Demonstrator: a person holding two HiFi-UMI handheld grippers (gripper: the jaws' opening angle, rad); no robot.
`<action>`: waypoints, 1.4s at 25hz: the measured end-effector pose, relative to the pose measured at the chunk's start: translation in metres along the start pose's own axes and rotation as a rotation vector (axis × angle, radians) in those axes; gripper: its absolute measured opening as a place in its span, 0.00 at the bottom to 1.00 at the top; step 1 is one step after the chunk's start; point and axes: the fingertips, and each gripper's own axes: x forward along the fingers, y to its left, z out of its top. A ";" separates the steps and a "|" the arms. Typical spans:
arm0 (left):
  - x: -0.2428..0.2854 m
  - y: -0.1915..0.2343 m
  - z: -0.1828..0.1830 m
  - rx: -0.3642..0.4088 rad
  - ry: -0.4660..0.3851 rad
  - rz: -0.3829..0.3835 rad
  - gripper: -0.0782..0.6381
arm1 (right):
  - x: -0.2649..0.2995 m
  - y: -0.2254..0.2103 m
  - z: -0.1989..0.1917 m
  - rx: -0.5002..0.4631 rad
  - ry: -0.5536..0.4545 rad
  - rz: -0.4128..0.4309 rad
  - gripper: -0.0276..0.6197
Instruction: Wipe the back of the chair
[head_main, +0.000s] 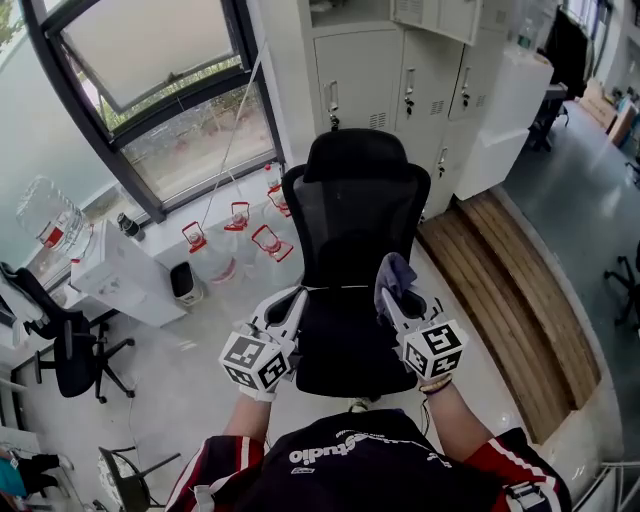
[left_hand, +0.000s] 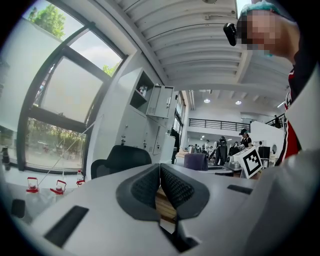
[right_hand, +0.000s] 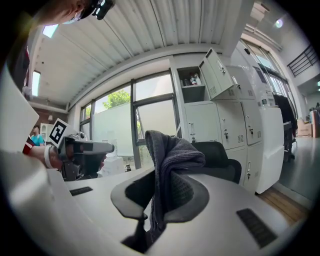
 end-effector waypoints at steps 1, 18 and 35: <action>-0.015 -0.002 -0.001 -0.002 -0.002 0.001 0.14 | -0.009 0.012 0.000 -0.005 -0.002 -0.005 0.14; -0.185 -0.082 -0.014 0.015 -0.053 -0.101 0.14 | -0.158 0.168 -0.018 -0.027 -0.045 -0.119 0.14; -0.180 -0.181 -0.018 -0.001 -0.067 -0.129 0.14 | -0.245 0.157 -0.009 -0.044 -0.089 -0.077 0.14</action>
